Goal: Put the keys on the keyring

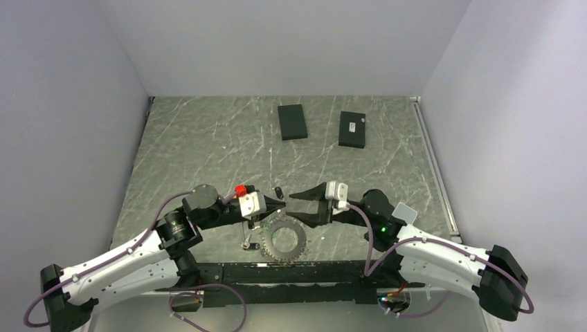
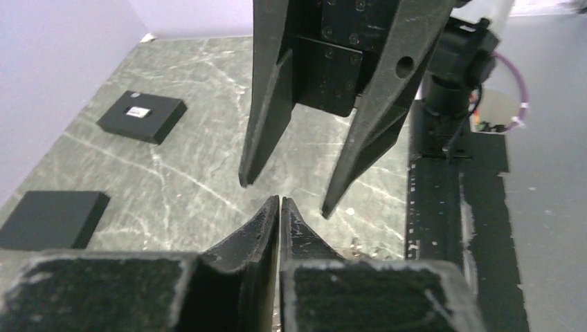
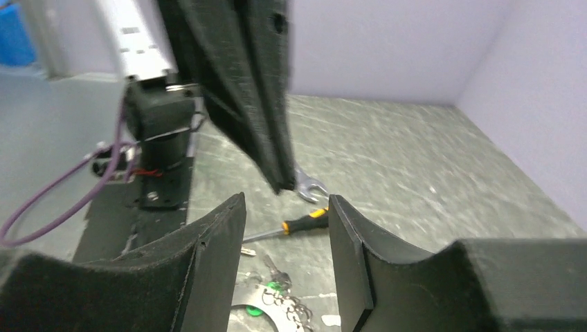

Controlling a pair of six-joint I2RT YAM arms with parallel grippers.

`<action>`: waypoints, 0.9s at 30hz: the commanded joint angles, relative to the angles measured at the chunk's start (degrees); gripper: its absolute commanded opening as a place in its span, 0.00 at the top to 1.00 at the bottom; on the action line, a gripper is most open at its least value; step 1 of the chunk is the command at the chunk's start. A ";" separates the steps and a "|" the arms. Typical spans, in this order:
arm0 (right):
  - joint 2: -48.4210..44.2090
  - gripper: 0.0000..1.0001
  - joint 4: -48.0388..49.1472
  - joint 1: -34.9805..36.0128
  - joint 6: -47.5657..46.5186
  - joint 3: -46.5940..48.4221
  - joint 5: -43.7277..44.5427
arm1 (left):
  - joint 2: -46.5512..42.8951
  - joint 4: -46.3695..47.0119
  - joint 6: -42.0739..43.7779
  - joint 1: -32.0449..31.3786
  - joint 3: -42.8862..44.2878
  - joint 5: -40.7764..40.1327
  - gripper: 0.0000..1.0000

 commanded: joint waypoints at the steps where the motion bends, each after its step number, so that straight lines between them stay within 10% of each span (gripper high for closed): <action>1: -1.16 0.49 2.88 0.27 9.97 -1.25 21.70 | -0.10 -0.50 -1.44 -0.13 1.76 -7.05 0.82; 8: -0.08 0.48 -38.76 10.48 39.82 6.12 64.04 | -0.40 -6.91 -4.83 -0.12 3.53 -24.53 0.25; 14: 13.93 0.48 -68.28 11.11 54.97 17.48 54.88 | 4.26 -17.35 -4.85 -0.12 9.38 -35.05 0.21; 27: 25.56 0.48 -59.85 8.84 50.76 17.53 46.47 | 2.37 -17.63 -6.90 -0.09 6.75 -36.66 0.21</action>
